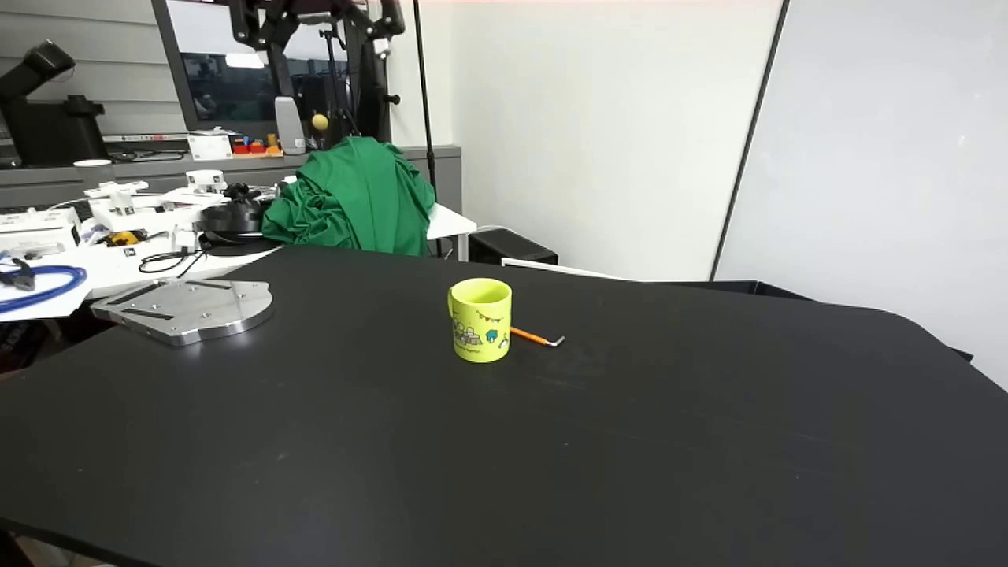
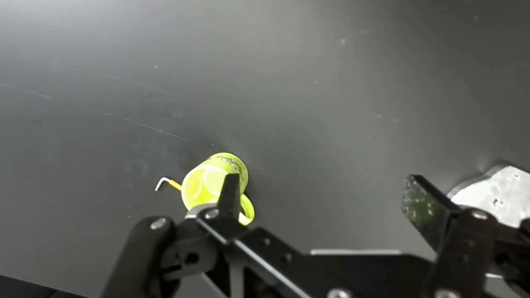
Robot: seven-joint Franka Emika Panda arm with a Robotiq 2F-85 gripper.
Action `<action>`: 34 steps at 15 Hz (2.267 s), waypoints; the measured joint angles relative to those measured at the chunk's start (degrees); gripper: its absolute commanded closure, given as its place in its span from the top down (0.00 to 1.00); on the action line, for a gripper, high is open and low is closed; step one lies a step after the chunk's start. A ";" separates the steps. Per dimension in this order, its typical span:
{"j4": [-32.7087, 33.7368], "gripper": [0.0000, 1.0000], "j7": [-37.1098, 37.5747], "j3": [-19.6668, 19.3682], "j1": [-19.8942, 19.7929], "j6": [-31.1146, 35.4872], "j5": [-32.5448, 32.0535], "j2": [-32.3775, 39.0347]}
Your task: Put the pen in the mug
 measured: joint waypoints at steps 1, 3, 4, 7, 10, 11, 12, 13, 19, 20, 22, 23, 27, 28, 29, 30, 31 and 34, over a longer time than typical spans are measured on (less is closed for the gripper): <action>0.94 1.00 -3.77 -0.85 -0.33 -1.83 -1.14 0.22; 2.70 1.00 -11.62 -2.54 -1.04 -4.59 -3.84 0.93; 3.53 1.00 -15.54 -3.31 -1.44 -5.52 -5.38 1.41; 5.41 1.00 -25.56 -5.12 -2.38 -6.70 -11.23 3.06; 6.72 1.00 -34.88 -6.05 -2.88 -5.58 -16.57 4.48; 7.13 1.00 -38.14 -6.33 -3.02 -4.32 -17.68 4.93; 7.60 1.00 -41.58 -6.69 -3.20 -2.64 -18.39 5.40; 8.18 1.00 -45.20 -7.13 -3.47 -0.57 -18.61 5.88; 13.28 1.00 -70.63 -10.53 -6.80 13.22 -7.68 10.55; 14.46 1.00 -75.35 -10.81 -7.50 14.10 -3.75 11.83; 16.92 1.00 -84.48 -10.89 -8.83 14.22 4.42 14.71; 17.92 1.00 -87.28 -10.89 -9.23 14.17 6.84 16.06; 19.63 1.00 -88.99 -10.69 -9.46 14.10 8.33 18.20; 19.76 1.00 -89.02 -10.64 -9.46 14.03 8.34 18.20; 19.87 1.00 -89.05 -10.64 -9.46 13.94 8.35 18.20; 19.93 1.00 -89.08 -10.64 -9.46 13.90 8.35 18.20; 19.95 1.00 -89.10 -10.64 -9.46 13.89 8.35 18.20; 19.96 1.00 -89.17 -10.64 -9.46 13.88 8.36 18.20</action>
